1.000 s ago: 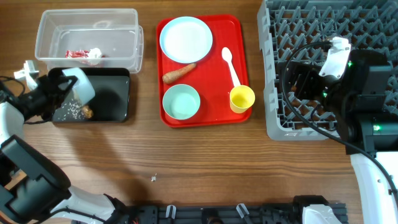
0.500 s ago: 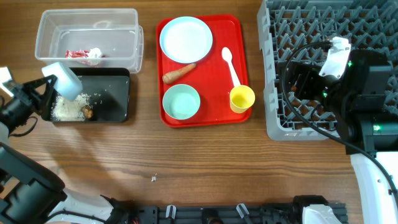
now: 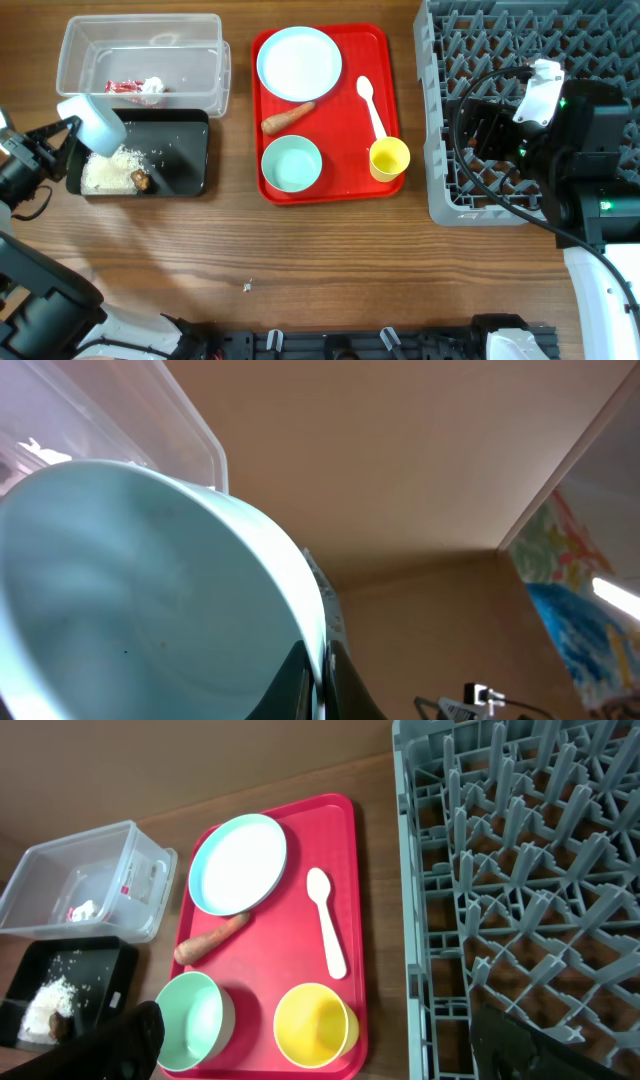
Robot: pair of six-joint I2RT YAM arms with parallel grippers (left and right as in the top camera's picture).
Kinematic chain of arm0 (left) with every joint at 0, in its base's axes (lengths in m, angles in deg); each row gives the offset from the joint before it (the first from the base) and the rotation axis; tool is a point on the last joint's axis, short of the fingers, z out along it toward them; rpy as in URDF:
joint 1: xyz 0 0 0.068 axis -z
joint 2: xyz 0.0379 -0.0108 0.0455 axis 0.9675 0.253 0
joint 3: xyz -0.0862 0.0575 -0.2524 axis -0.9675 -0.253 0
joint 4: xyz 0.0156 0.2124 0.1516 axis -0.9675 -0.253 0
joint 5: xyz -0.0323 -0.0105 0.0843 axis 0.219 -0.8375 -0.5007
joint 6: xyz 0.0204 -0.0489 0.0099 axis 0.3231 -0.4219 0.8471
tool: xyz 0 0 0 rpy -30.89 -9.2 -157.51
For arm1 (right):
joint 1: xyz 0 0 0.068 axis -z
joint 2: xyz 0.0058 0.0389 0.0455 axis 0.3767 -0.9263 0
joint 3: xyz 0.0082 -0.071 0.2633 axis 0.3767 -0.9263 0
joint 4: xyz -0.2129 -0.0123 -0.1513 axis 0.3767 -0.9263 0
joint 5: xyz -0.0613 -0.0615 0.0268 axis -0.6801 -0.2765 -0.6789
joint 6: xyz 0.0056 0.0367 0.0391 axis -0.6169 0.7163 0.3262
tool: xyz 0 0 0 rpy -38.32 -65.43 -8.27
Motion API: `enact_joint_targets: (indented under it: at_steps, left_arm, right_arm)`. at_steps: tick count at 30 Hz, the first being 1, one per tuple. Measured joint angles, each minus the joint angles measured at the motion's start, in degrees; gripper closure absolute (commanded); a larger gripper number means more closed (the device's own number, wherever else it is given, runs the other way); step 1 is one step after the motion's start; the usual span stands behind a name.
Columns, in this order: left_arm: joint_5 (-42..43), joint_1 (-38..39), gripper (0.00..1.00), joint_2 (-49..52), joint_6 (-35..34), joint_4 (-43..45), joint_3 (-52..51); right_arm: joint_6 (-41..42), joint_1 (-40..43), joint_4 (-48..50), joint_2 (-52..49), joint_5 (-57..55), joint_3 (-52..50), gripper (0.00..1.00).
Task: Sort waste into correct bins and load items into the dishwasher rack
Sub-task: 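Tip the blue bowl over the black tray to pour out the rice, then set the empty blue bowl back on the red tray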
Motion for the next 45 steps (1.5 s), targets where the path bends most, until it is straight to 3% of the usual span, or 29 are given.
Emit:
enact_joint_targets:
  at_steps: [12, 16, 21, 25, 27, 30, 34, 37, 45]
  left_arm:
    - [0.2, 3.87, 0.96, 0.0, -9.27, 5.05, -0.07]
    - [-0.09, 12.55, 0.96, 0.0, -18.82, 17.05, 0.17]
    - [-5.2, 30.91, 0.96, 0.11, -31.47, 41.51, 2.84]
    - [-12.94, 43.8, 0.96, -0.02, -35.82, 47.89, 4.55]
    - [-19.41, 49.55, 0.96, -0.11, -34.42, 44.48, 4.7]
    - [-36.5, 58.75, 0.96, -0.11, -28.48, 33.73, 4.79]
    - [-62.69, 70.86, 0.96, -0.09, -15.45, 24.17, 4.66]
    - [-75.12, 77.83, 0.96, -0.07, -6.95, 22.73, 4.66]
    - [-88.39, 85.07, 0.96, 1.22, 4.94, 18.84, 4.66]
  right_arm:
    - [0.0, 0.0, 1.31, -0.07, -0.15, 0.0, 0.0]
    - [0.04, -0.02, 1.88, -1.44, -0.13, 0.0, 0.0]
    - [0.04, -0.02, 1.38, -3.72, -0.13, -0.02, 0.0]
    - [0.07, -0.02, 0.72, -4.35, -0.13, -0.02, 0.0]
    - [0.04, 0.0, 0.66, -4.35, -0.13, -0.02, 0.0]
    - [0.04, 0.0, 0.61, -4.35, -0.13, -0.02, 0.0]
    - [-0.02, 0.0, 0.59, -4.35, -0.13, -0.02, 0.0]
    - [-0.04, 0.0, 0.59, -4.35, -0.13, -0.02, 0.0]
    - [-0.04, 0.0, -0.28, -4.35, -0.13, -0.02, 0.0]
